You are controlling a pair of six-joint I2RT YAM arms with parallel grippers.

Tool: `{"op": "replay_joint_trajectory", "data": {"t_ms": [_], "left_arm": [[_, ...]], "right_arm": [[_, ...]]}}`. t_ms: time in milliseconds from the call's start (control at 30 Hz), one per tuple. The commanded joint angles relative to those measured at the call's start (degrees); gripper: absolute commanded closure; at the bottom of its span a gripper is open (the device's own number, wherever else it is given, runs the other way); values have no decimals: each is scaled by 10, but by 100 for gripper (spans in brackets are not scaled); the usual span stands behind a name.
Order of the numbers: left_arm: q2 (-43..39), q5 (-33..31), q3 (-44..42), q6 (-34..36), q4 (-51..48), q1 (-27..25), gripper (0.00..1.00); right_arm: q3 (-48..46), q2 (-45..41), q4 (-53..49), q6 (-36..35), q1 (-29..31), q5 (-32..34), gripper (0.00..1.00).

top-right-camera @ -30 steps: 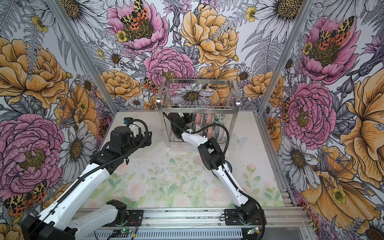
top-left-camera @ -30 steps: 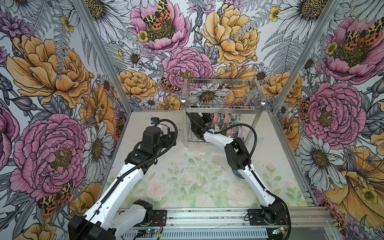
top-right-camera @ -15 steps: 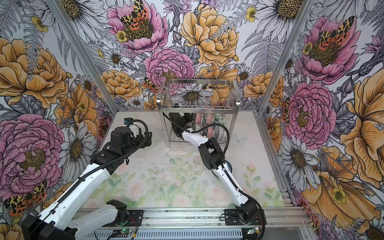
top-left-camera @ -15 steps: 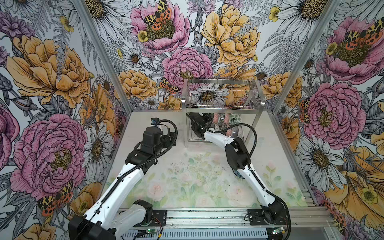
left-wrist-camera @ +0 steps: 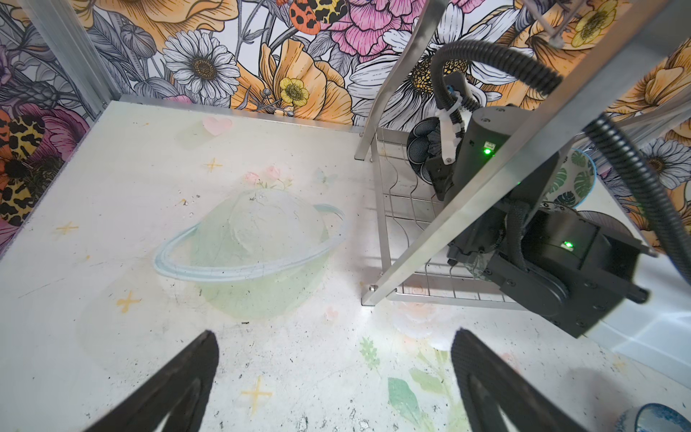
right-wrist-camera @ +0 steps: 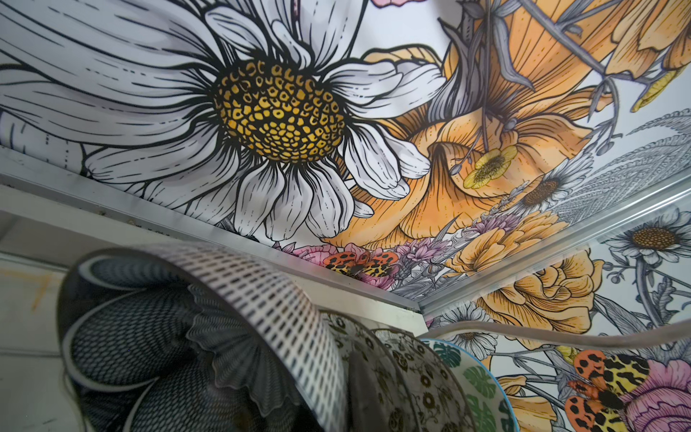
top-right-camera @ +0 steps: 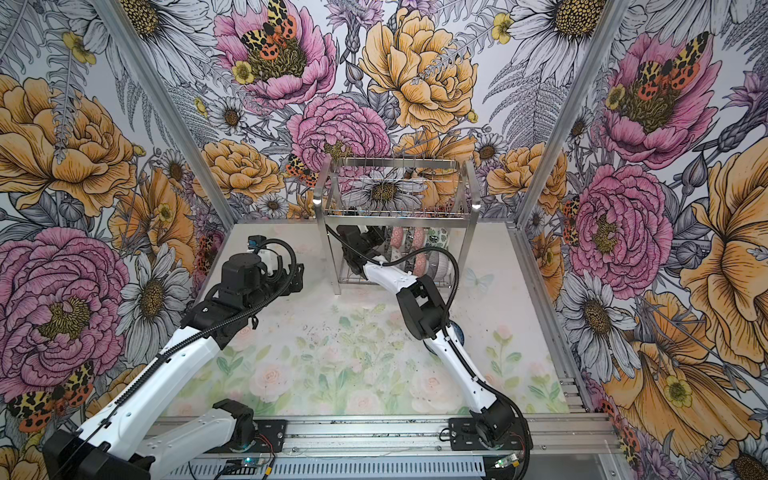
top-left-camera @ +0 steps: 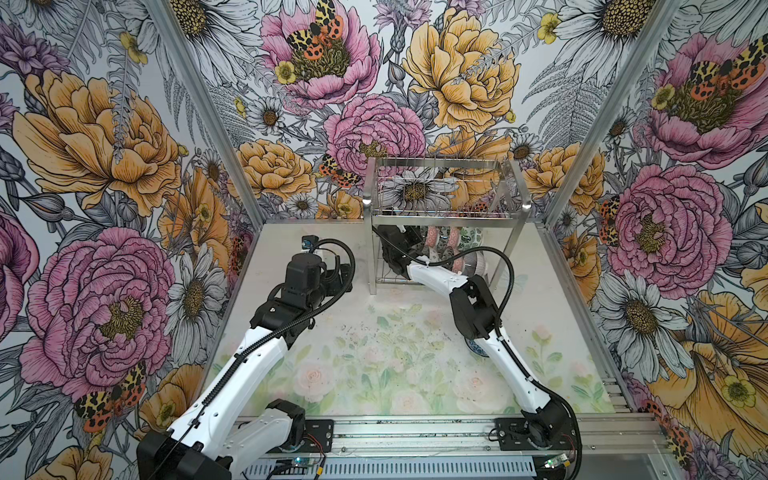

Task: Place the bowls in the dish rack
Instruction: 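Lower the dark blue bowl into a rack slot with the right gripper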

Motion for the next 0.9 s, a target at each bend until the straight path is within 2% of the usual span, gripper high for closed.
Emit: {"op": "replay_joint_trajectory", "data": {"t_ms": [0,433,633,733,867], "left_arm": [[-8,14,-7,4,16,6,1],[-11,18,-7,3,17,7,1],[-14,20,-10,3,19,7,1],[-16,20,-10,2,19,7,1],[-19,20,-10,1,19,7,1]], "right_arm": [[11,17,-27,6,6,-18,92],[4,6,-27,1,16,-31,77],[-30,-19,-17,6,20,-38,71],[-51,-36,-20,7,23,-49,66],[-86,-64,-22,17,27,-63,53]]}}
